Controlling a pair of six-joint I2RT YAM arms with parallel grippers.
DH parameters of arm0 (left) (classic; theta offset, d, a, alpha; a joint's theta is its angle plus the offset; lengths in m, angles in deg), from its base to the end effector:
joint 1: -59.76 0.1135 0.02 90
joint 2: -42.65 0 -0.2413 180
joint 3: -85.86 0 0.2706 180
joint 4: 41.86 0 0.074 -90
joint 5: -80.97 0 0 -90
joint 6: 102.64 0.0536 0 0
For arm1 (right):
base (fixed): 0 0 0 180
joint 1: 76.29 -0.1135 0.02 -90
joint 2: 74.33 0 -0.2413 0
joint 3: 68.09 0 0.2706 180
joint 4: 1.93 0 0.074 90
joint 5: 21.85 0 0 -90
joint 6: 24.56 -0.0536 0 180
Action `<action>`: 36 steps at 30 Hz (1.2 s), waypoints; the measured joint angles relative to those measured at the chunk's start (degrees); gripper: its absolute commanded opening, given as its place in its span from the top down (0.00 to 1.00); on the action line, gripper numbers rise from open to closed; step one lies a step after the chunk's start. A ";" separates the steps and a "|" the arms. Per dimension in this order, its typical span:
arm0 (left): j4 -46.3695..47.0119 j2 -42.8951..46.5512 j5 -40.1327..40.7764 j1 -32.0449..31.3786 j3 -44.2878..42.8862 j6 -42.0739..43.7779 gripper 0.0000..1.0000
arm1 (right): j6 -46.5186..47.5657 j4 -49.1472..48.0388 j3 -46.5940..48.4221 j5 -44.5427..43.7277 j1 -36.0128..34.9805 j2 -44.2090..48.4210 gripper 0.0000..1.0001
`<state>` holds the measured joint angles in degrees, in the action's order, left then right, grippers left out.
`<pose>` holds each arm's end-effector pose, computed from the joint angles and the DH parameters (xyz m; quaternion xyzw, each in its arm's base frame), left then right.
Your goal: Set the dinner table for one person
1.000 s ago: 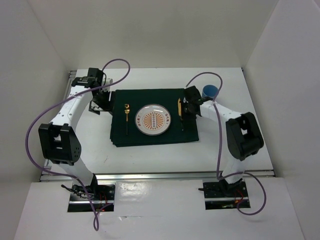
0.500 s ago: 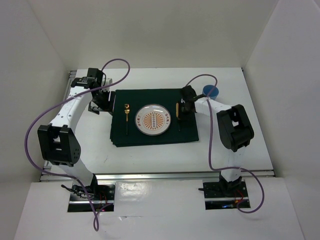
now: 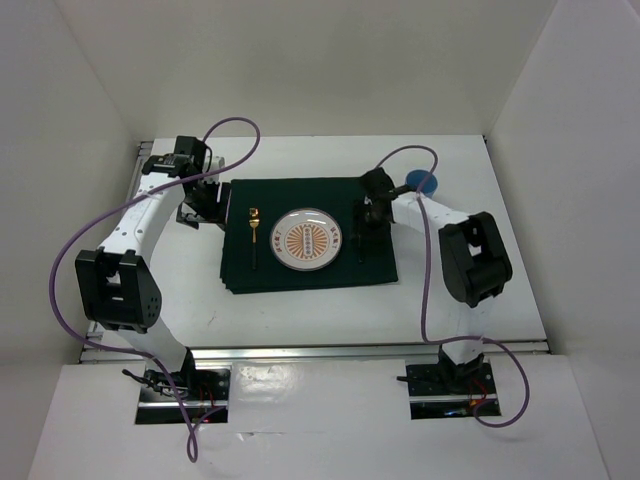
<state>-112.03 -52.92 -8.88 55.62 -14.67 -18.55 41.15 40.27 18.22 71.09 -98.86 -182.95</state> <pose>0.3656 -0.0263 0.2612 -0.0154 0.9766 -0.0175 0.2139 0.3704 0.1569 0.1243 0.0090 0.9750 0.1107 0.1924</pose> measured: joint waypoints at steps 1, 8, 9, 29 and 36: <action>0.00 0.00 0.00 0.00 0.00 0.02 0.24 | 0.20 1.60 0.63 -0.74 0.00 0.55 0.38; 0.17 0.22 0.11 0.00 0.48 0.15 0.24 | 3.63 10.60 16.63 -7.67 1.86 6.95 0.35; 0.17 0.33 0.26 0.00 0.61 0.15 0.24 | 4.46 10.84 19.54 -8.00 3.30 8.04 0.35; 1.14 3.45 2.62 0.00 4.39 1.20 0.24 | 9.62 13.44 28.59 1.22 27.98 -3.72 0.45; 1.29 3.93 2.67 0.28 4.55 1.29 0.24 | 8.61 13.00 24.85 3.15 28.06 -4.57 1.00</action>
<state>-110.74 -48.99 -6.22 55.90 -10.13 -17.26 49.76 53.27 43.07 74.23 -70.79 -187.52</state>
